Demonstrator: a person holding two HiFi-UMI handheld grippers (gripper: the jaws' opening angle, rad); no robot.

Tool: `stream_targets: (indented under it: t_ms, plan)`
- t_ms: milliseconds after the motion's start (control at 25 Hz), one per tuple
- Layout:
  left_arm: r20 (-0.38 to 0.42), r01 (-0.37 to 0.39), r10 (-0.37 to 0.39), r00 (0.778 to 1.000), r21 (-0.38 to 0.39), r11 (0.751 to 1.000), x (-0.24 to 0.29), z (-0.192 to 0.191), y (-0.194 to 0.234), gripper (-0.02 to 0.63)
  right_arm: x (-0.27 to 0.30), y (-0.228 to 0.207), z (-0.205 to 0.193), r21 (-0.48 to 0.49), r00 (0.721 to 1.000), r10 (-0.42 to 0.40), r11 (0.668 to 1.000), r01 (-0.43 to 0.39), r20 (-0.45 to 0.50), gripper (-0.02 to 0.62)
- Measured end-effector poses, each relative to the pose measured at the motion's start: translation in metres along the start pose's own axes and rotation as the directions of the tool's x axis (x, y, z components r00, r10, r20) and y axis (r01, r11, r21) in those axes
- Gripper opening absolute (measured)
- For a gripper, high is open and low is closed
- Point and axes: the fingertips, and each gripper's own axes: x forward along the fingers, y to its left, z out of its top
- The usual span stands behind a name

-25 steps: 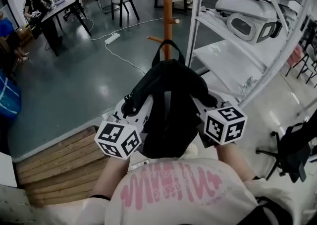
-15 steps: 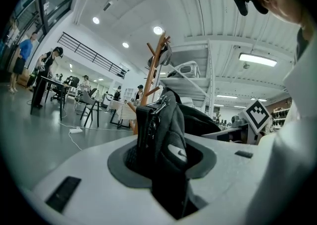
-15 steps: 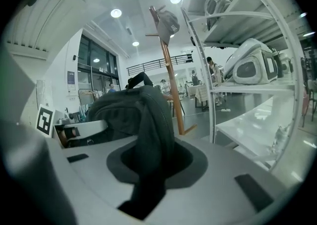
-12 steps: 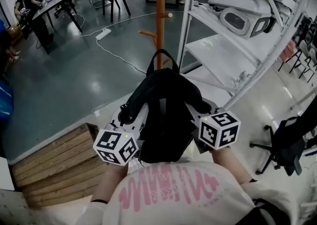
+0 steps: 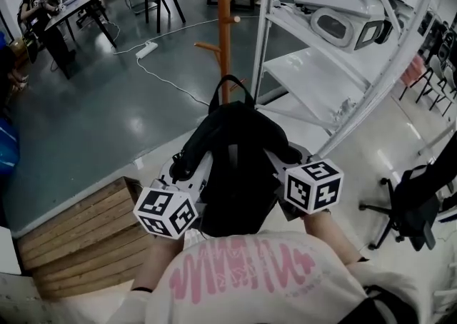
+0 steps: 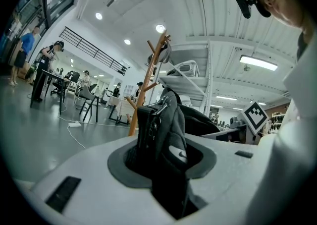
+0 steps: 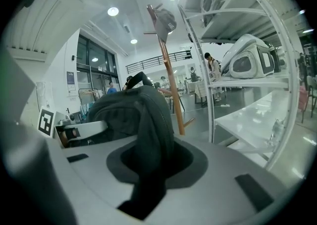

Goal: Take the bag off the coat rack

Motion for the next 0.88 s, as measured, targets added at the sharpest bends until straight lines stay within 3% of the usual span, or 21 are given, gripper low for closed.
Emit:
stream_targets:
  t_ms: [880]
  plan:
    - [-0.002,-0.076,0.076,0.997,-0.019,0.997,0.022,-0.010,-0.051,0.132,-0.029,-0.044,0.001,-0.021,0.997,0.064,0.998,-0.065,-0.040,0.089]
